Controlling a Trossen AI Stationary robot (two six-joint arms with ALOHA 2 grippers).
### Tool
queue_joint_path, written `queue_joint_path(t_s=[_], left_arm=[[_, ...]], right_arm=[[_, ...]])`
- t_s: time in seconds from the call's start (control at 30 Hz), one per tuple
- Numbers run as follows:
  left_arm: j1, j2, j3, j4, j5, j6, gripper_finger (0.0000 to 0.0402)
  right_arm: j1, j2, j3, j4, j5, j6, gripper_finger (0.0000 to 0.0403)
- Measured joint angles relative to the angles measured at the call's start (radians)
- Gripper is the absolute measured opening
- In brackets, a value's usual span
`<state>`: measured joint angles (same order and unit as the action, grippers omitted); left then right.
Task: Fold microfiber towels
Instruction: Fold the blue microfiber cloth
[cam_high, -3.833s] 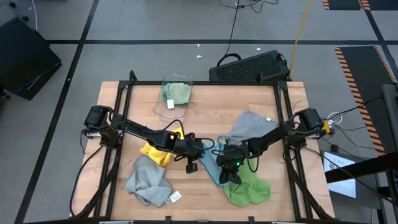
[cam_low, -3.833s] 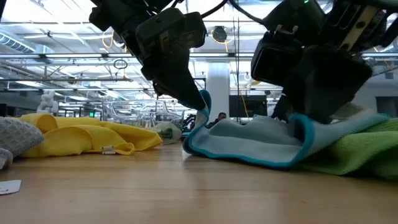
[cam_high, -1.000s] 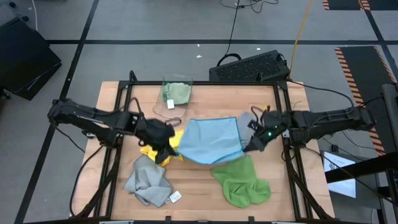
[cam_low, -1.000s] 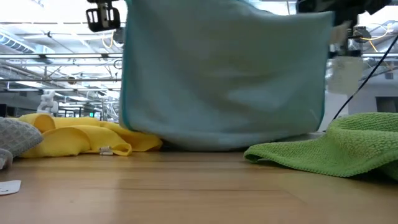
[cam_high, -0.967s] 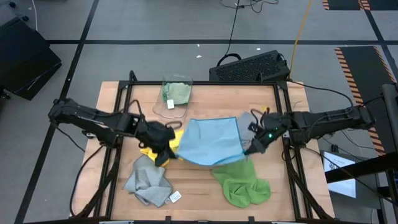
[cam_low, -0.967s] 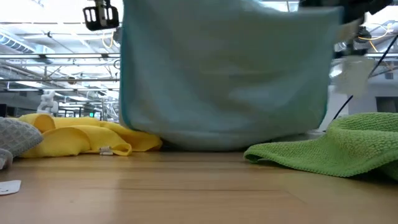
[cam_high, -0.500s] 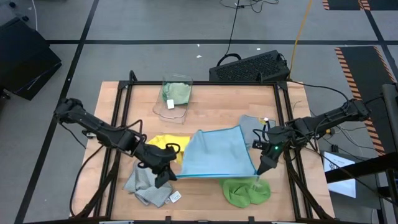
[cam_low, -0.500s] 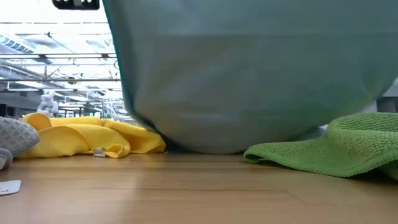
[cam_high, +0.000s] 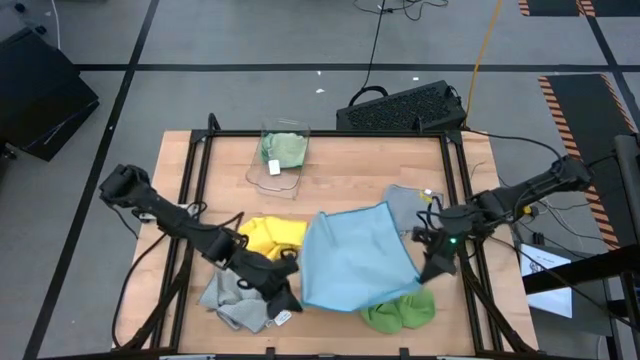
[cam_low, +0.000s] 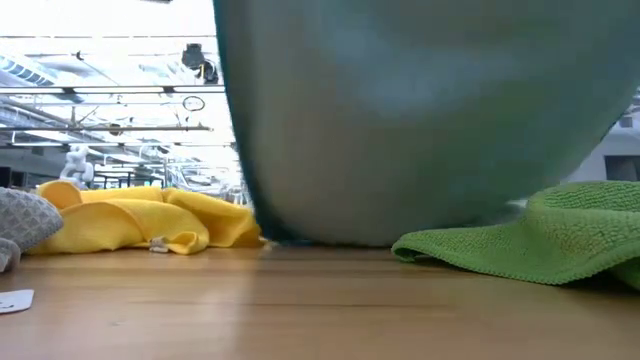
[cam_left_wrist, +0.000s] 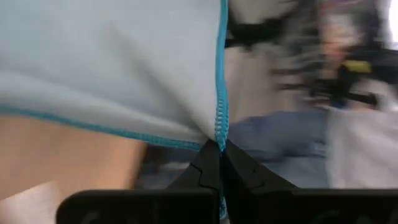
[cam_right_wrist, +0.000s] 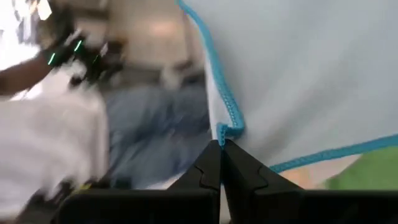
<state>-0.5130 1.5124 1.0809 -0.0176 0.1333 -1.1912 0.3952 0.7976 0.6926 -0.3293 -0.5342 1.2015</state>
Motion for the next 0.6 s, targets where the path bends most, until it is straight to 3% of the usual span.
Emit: queue_joint_path(t_s=[0.13,0.3,0.43,0.6], left_arm=[[-0.023,-0.004,0.003,0.106,-0.039,0.015,0.0003],[-0.018,0.004,0.002,-0.123,-0.127,0.041,0.0003],[0.023,0.033,0.0,-0.209,-0.144,0.049,0.0004],[0.054,0.059,0.001,-0.233,-0.194,0.071,0.0003]], right_arm=[[0.061,-0.053,0.0,-0.004,-0.045,0.109,0.0],[0.081,-0.091,0.0,-0.004,0.002,0.149,0.0],[0.081,-0.086,-0.01,0.009,0.026,0.151,0.0],[0.08,-0.084,-0.035,0.003,0.186,0.068,0.0]])
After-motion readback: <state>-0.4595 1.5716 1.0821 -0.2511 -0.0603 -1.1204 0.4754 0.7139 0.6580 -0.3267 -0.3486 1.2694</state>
